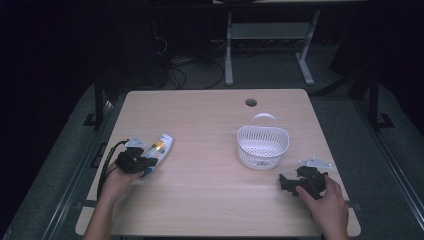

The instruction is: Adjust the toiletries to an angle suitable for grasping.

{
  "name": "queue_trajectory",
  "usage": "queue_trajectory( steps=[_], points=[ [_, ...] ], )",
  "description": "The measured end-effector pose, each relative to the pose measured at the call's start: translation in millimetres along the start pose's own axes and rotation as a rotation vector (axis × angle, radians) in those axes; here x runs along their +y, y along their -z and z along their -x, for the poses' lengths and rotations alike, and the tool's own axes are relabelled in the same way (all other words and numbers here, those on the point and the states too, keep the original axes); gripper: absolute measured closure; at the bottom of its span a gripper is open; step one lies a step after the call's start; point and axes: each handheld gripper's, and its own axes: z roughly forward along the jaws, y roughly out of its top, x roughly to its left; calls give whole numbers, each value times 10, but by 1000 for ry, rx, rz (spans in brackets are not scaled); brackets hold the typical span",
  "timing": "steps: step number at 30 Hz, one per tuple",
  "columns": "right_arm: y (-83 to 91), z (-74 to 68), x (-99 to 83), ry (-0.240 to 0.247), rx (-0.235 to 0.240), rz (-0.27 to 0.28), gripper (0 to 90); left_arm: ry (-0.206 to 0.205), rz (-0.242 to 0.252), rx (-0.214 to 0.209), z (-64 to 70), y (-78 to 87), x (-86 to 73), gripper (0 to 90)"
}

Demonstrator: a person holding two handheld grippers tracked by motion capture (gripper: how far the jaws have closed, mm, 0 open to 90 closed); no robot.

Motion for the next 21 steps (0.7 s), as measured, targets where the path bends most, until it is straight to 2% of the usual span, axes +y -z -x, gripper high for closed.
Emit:
queue_trajectory(
  steps=[8, 13, 18, 21],
  points=[
    [-2, 0, 2, -1, 2, 0, 0, 4, 35, 14, 15, 23, 175, 900],
    [-3, 0, 2, -1, 1, 0, 0, 14, 37, 32, -40, -7, 264, 900],
    [-2, 1, 2, 0, 1, 0, 0, 5, 25, 60, -122, -25, 366, 900],
    [-3, 0, 2, -1, 2, 0, 0, 17, 36, 73, -188, -23, 441, 900]
  ],
)
